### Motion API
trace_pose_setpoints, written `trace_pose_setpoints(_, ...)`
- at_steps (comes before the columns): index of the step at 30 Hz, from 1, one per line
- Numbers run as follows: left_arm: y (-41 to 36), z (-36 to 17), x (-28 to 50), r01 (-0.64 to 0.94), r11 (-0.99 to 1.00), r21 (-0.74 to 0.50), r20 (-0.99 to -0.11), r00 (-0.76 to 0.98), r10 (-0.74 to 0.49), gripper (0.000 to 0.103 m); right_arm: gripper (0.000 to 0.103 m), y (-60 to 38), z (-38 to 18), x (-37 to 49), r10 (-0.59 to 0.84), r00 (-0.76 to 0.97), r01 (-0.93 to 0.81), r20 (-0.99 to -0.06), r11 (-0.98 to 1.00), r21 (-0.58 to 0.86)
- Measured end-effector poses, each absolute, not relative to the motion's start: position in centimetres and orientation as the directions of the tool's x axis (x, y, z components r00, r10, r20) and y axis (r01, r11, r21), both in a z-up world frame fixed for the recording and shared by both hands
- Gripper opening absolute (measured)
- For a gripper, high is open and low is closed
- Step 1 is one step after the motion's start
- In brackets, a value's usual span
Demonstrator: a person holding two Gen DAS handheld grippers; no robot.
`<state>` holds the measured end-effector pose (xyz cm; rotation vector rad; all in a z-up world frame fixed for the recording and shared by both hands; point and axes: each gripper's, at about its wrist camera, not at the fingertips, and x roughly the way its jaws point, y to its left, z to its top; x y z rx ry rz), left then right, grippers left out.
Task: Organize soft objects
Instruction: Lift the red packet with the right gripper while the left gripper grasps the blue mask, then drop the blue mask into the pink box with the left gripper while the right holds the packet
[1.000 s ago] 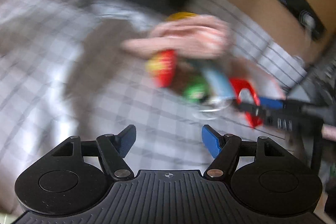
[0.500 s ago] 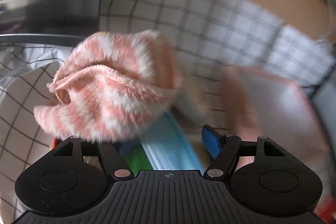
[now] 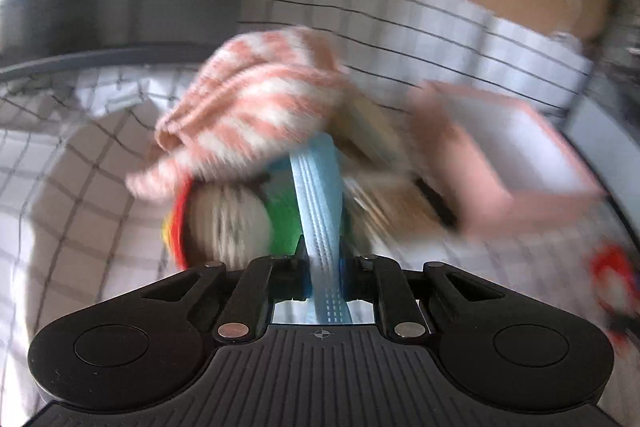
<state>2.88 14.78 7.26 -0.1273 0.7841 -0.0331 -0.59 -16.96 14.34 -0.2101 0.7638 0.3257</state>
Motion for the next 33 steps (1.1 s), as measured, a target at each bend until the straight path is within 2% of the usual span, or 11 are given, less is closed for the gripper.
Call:
trace_pose_setpoints(6, 12.8, 10.5, -4.9, 0.163, 0.970, -0.180, -0.696, 0.676, -0.243, 0.014, 0.056, -17.0, 14.6, -0.1, 0.207, 0.662, -0.387, -0.720, 0.917, -0.093)
trace_pose_setpoints(10, 10.0, 14.4, -6.5, 0.314, 0.928, -0.202, -0.634, 0.680, -0.368, 0.014, 0.056, -18.4, 15.7, -0.7, 0.181, 0.677, -0.360, -0.713, 0.927, -0.108)
trace_pose_setpoints(16, 5.5, 20.8, -1.4, 0.458, 0.861, -0.221, -0.485, 0.714, -0.504, 0.016, 0.056, -21.3, 17.4, -2.7, 0.125, 0.729, -0.269, -0.673, 0.956, -0.114)
trace_pose_setpoints(20, 2.2, 22.7, 4.4, 0.479, 0.848, -0.227, -0.383, 0.757, -0.530, 0.025, 0.056, -23.0, 17.6, -4.2, 0.081, 0.756, -0.202, -0.649, 0.973, -0.114)
trace_pose_setpoints(21, 1.3, 22.7, 6.5, 0.481, 0.842, -0.242, -0.381, 0.751, -0.539, 0.026, 0.056, -23.4, 17.6, -4.6, 0.072, 0.760, -0.185, -0.646, 0.977, -0.109)
trace_pose_setpoints(22, 0.4, 22.4, 8.4, 0.494, 0.833, -0.249, -0.406, 0.728, -0.553, 0.027, 0.056, -23.8, 17.6, -5.0, 0.063, 0.763, -0.167, -0.644, 0.981, -0.102)
trace_pose_setpoints(24, -1.2, 20.5, 12.3, 0.497, 0.826, -0.265, -0.538, 0.634, -0.555, 0.028, 0.056, -24.4, 17.4, -5.8, 0.046, 0.768, -0.137, -0.638, 0.986, -0.095)
trace_pose_setpoints(25, -1.9, 18.9, 14.4, 0.465, 0.844, -0.267, -0.612, 0.595, -0.521, 0.028, 0.056, -24.7, 17.4, -6.3, 0.036, 0.772, -0.123, -0.634, 0.988, -0.093)
trace_pose_setpoints(27, -2.3, 16.4, 16.4, 0.405, 0.885, -0.229, -0.677, 0.587, -0.444, 0.028, 0.057, -25.1, 17.2, -6.9, 0.021, 0.778, -0.102, -0.628, 0.990, -0.094)
trace_pose_setpoints(29, -1.7, 14.8, 16.7, 0.352, 0.913, -0.204, -0.687, 0.613, -0.390, 0.028, 0.057, -25.4, 17.0, -7.5, 0.001, 0.782, -0.081, -0.623, 0.992, -0.100)
trace_pose_setpoints(33, 1.6, 13.1, 15.3, 0.240, 0.926, -0.292, -0.655, 0.655, -0.376, 0.028, 0.057, -25.9, 17.1, -7.5, -0.003, 0.780, -0.069, -0.626, 0.993, -0.091)
